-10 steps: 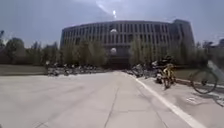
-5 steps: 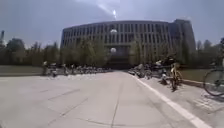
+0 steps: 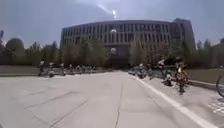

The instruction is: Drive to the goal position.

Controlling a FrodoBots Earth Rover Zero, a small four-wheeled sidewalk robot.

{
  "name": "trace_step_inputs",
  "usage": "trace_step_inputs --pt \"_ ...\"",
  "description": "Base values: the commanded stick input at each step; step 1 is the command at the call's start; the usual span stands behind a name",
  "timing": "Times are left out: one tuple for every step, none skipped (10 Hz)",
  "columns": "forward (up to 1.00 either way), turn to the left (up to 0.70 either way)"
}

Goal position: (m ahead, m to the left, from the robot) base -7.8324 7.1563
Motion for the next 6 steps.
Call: trace_step_inputs --pt "0.70 -0.35" --pt "0.70 -0.32" --pt "0.70 -0.23" --pt "0.70 0.00" --pt "0.70 0.00" --pt "0.70 0.00"
